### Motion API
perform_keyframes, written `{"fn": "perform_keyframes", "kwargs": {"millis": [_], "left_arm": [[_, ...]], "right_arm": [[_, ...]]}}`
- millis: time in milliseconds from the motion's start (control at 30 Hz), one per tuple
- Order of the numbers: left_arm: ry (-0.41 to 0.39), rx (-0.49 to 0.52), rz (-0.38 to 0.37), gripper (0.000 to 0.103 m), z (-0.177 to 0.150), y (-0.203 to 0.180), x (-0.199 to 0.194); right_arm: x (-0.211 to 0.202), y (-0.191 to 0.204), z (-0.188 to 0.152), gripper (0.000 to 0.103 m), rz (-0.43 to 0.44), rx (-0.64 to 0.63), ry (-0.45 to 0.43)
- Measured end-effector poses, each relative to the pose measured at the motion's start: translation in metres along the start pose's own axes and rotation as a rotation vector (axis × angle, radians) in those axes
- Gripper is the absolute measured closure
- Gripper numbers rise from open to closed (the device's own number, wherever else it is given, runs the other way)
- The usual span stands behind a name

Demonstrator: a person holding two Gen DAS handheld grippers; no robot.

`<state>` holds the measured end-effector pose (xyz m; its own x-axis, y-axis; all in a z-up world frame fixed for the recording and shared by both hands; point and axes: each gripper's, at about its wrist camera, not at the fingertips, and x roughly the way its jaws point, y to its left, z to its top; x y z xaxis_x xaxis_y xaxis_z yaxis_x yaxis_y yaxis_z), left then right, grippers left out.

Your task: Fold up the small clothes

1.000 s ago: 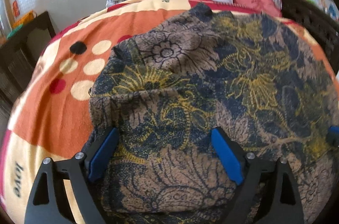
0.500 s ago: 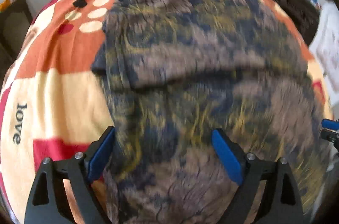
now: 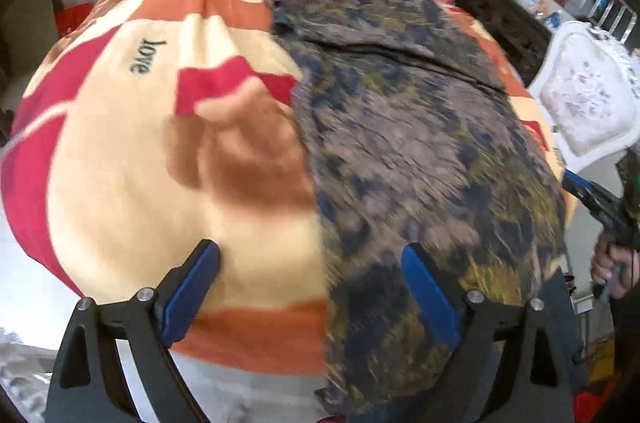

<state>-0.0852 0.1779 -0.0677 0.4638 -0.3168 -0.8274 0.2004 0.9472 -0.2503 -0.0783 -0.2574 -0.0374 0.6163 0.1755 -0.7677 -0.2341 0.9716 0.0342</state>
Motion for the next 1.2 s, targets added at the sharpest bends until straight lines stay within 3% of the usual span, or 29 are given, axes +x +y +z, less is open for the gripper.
{"fn": "perform_keyframes", "kwargs": {"millis": [33,133,333,433,467,500,533,767,833,900,967,1067,1200], "left_arm": [[-0.001,-0.002,-0.029,0.008,-0.005,-0.003,-0.001],[0.026,-0.07,-0.217,0.009,-0.015,-0.005,0.005],[0.032,-0.1,-0.391,0.013,-0.026,-0.004,0.0],[0.038,-0.167,-0.465,0.03,-0.028,0.014,-0.004],[0.044,-0.189,-0.483,0.04,-0.029,0.019,-0.006],[0.046,-0.196,-0.486,0.049,-0.03,0.021,-0.006],[0.049,-0.196,-0.485,0.051,-0.032,0.022,-0.007],[0.124,-0.125,-0.474,0.053,-0.045,0.007,-0.003],[0.139,-0.108,-0.439,0.053,-0.049,0.004,0.0],[0.133,-0.086,-0.36,0.074,-0.051,-0.001,0.001],[0.125,-0.042,-0.287,0.086,-0.052,-0.009,-0.002],[0.103,0.006,-0.229,0.093,-0.054,-0.018,-0.007],[0.07,0.021,-0.192,0.095,-0.054,-0.025,-0.012]], "right_arm": [[0.0,-0.003,-0.002,0.055,0.008,0.025,-0.003],[0.0,-0.01,-0.003,0.055,0.041,0.105,-0.012],[-0.005,-0.005,-0.004,0.055,0.017,0.083,-0.019],[-0.015,-0.006,-0.007,0.055,-0.004,0.067,-0.046],[-0.019,-0.007,-0.008,0.055,-0.006,0.069,-0.054],[-0.023,-0.01,-0.01,0.055,-0.012,0.072,-0.064],[-0.027,-0.013,-0.012,0.055,-0.022,0.076,-0.069],[-0.044,-0.049,-0.044,0.055,-0.09,0.155,-0.032],[-0.049,-0.058,-0.057,0.055,-0.103,0.172,-0.022],[-0.053,-0.065,-0.07,0.055,-0.112,0.199,-0.01],[-0.055,-0.072,-0.081,0.055,-0.099,0.233,0.0],[-0.056,-0.077,-0.094,0.055,-0.084,0.244,0.011],[-0.047,-0.079,-0.101,0.055,0.013,0.268,0.014]]}}
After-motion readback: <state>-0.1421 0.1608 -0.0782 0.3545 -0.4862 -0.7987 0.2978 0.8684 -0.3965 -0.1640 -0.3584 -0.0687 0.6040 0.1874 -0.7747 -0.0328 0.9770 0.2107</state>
